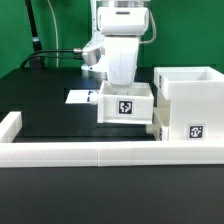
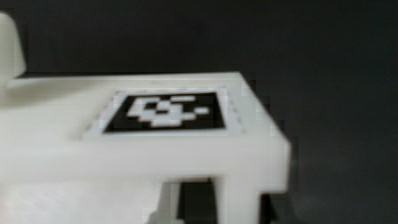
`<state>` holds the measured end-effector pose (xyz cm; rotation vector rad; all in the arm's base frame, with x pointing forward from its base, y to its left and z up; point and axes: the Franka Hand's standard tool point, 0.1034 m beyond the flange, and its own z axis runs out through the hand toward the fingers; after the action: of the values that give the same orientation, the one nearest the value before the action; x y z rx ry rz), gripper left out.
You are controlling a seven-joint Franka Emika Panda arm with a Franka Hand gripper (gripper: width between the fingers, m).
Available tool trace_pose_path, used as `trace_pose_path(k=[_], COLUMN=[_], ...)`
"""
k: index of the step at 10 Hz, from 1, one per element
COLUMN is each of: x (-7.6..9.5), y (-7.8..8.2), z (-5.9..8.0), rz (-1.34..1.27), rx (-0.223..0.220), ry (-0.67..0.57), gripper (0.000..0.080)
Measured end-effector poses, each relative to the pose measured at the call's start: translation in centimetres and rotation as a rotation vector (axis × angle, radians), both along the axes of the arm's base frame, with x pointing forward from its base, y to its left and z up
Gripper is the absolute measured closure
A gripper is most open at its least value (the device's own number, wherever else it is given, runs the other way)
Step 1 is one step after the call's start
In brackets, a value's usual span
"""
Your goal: Assemble drawer
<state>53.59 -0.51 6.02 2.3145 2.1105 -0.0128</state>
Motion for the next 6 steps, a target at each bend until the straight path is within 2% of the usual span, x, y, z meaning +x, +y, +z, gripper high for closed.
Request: trace_pose_path(k=[4, 6], x=[-0.04, -0.02], y=[0.02, 0.77], z=[-0.17, -0.16], rz=[0.000, 0.010], rx=[0.000, 0.003], ry=[0.007, 0.007], gripper=[0.0758, 0.0758])
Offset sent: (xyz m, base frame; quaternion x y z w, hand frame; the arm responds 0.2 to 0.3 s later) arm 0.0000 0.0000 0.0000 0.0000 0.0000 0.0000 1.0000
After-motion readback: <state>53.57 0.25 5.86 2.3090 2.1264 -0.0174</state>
